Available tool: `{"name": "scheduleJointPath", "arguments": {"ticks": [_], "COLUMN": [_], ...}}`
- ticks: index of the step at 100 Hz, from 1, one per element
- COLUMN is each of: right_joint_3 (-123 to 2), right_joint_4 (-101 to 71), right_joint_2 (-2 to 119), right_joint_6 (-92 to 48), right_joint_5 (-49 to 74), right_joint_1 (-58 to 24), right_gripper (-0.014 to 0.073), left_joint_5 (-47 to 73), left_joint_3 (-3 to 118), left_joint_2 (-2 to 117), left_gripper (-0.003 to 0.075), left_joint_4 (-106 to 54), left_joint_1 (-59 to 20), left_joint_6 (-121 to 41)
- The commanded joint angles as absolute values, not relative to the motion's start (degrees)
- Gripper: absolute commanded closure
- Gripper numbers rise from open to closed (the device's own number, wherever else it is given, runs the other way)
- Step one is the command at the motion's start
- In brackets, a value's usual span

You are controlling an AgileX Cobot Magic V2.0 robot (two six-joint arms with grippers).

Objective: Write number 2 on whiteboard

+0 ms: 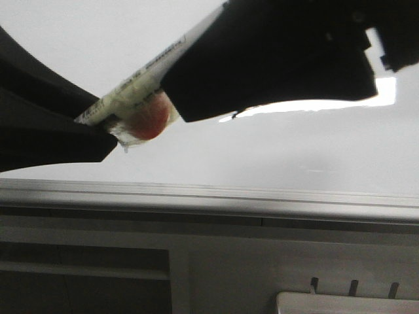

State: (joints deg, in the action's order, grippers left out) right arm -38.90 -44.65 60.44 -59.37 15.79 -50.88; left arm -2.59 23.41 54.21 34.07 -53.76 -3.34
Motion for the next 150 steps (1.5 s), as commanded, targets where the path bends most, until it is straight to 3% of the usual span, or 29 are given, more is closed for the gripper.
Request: {"name": "scheduleJointPath", "arguments": {"ticks": [1,26,36,51,74,84,96,106,121,130,140,150], "right_joint_3": [-41.88,-43.14,-43.14,-43.14,-43.14,-43.14,-43.14,-43.14,-43.14,-43.14,-43.14,-43.14], "right_joint_4": [-45.68,-45.68,-45.68,-46.46,-46.74,-46.85,-47.21,-47.21,-47.21,-47.21,-47.21,-47.1], "right_joint_2": [60.76,61.16,62.07,63.31,63.31,63.31,63.17,62.36,59.58,57.06,54.71,54.32], "right_joint_6": [-60.02,-60.02,-60.02,-59.92,-59.92,-59.92,-59.92,-59.92,-59.92,-59.92,-59.92,-59.78], "right_joint_5": [12.49,13.31,15.48,17.28,16.47,18.17,18.76,18.63,18.63,18.63,18.31,18.58], "right_joint_1": [-50.94,-51.29,-51.29,-51.29,-51.29,-51.29,-51.02,-49.25,-44.29,-41.46,-39.1,-37.83], "right_gripper": [0.0267,0.031,0.0424,0.0674,0.0668,0.0668,0.0668,0.0668,0.0668,0.0668,0.0668,0.0667], "left_joint_5": [-6.78,-6.9,-7.71,-7.95,-7.72,-7.72,-6.68,-2.39,1.96,1.96,1.96,1.68], "left_joint_3": [24.96,24.7,24.7,24.7,24.7,24.7,24.7,24.7,24.7,24.7,24.7,24.7], "left_joint_2": [53.69,53.69,53.69,53.69,53.69,53.69,52.33,49.44,42.9,38.84,35.72,35.05], "left_gripper": [0.0741,0.0741,0.0741,0.0741,0.0736,0.064,0.0389,0.0315,0.0324,0.0368,0.0496,0.0708], "left_joint_4": [34.73,37.69,37.58,37.58,37.46,37.46,34.79,31.38,28.75,26.39,23.04,21.19], "left_joint_1": [-54.23,-54.23,-54.23,-54.23,-54.12,-54.12,-54.0,-54.0,-54.0,-54.0,-53.47,-51.71], "left_joint_6": [-3.12,-3.12,-3.12,-3.12,-3.12,-3.12,-3.02,-3.02,-3.02,-2.41,-2.41,-2.41]}}
